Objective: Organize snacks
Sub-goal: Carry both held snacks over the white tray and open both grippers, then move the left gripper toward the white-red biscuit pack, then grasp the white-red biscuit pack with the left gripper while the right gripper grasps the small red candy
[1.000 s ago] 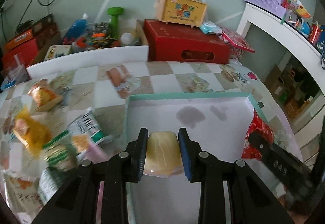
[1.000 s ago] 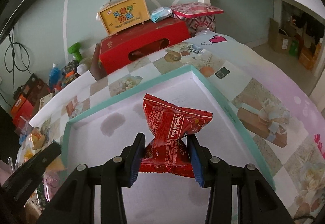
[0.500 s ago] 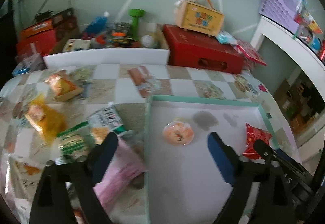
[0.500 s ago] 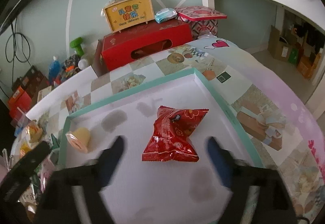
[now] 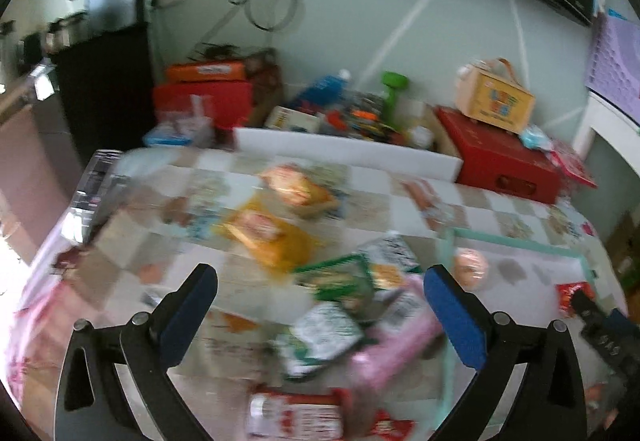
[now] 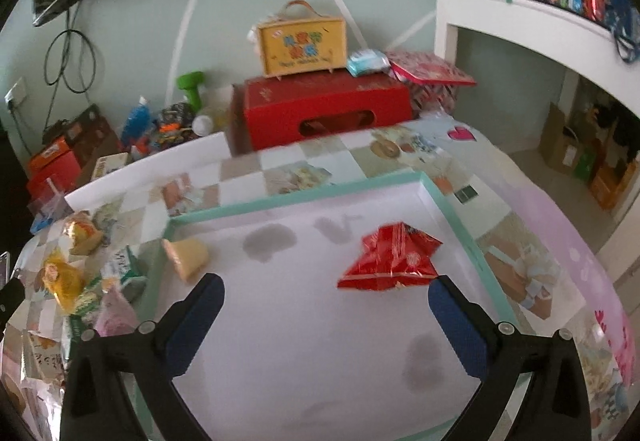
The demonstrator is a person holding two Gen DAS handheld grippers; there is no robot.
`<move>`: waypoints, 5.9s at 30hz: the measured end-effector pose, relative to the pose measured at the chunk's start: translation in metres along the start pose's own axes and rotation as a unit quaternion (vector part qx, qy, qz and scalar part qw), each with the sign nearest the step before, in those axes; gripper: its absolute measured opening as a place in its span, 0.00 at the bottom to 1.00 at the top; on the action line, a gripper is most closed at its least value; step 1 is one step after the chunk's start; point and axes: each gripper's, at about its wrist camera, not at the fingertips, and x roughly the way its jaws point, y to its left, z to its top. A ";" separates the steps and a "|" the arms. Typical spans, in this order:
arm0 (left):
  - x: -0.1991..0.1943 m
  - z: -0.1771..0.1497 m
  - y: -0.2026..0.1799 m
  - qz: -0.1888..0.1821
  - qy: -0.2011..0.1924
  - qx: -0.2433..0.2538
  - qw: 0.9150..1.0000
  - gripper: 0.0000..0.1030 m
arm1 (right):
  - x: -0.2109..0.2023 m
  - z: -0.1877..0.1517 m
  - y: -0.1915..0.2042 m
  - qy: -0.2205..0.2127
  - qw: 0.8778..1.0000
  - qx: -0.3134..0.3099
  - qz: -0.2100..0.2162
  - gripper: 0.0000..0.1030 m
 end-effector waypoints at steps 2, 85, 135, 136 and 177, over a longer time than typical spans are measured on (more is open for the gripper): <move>-0.004 -0.002 0.011 0.017 -0.007 -0.003 1.000 1.00 | -0.001 -0.001 0.010 0.004 1.000 -0.010 0.005 1.00; 0.028 -0.080 0.028 -0.046 0.191 -0.010 0.980 0.98 | -0.008 -0.075 0.091 0.106 0.980 -0.160 0.053 1.00; 0.042 -0.085 0.074 -0.021 0.211 -0.080 0.974 0.73 | -0.031 -0.110 0.168 0.092 0.935 -0.275 0.207 0.69; 0.043 -0.085 0.073 -0.021 0.211 -0.079 0.974 0.73 | -0.030 -0.111 0.169 0.094 0.934 -0.276 0.206 0.69; 0.042 -0.085 0.073 -0.019 0.210 -0.078 0.974 0.73 | -0.015 -0.127 0.178 0.140 0.922 -0.295 0.208 0.26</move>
